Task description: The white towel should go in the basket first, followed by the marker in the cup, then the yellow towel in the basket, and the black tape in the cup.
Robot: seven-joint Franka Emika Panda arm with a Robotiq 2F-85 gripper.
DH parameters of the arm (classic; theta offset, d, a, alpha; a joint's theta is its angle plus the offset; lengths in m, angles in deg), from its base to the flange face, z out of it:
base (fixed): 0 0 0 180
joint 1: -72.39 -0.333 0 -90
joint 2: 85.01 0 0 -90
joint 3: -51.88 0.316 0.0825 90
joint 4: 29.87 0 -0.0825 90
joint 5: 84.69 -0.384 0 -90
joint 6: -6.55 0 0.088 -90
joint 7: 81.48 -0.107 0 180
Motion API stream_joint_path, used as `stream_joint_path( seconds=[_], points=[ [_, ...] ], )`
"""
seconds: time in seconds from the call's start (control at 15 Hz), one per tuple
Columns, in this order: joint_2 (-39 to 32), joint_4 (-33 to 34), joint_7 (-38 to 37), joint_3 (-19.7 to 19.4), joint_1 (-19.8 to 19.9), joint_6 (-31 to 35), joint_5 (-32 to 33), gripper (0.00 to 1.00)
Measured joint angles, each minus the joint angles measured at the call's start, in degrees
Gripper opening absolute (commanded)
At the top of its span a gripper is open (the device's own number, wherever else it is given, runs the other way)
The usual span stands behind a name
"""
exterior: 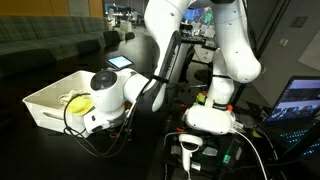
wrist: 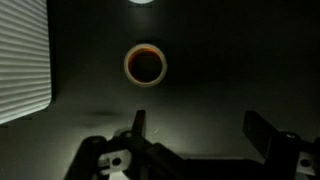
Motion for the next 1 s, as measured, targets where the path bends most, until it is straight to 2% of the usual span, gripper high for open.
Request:
stream_joint_path(
  seconds=[0.33,0.67,1.0],
  points=[
    [-2.45,4.48,8.34,0.41,-0.14,-3.60,5.62,1.00],
    [-5.56,8.65,17.69,0.66,-0.01,-6.55,6.19,1.00],
    [-7.15,9.12,20.79,0.65,0.59,-7.50,6.19,1.00]
  ],
)
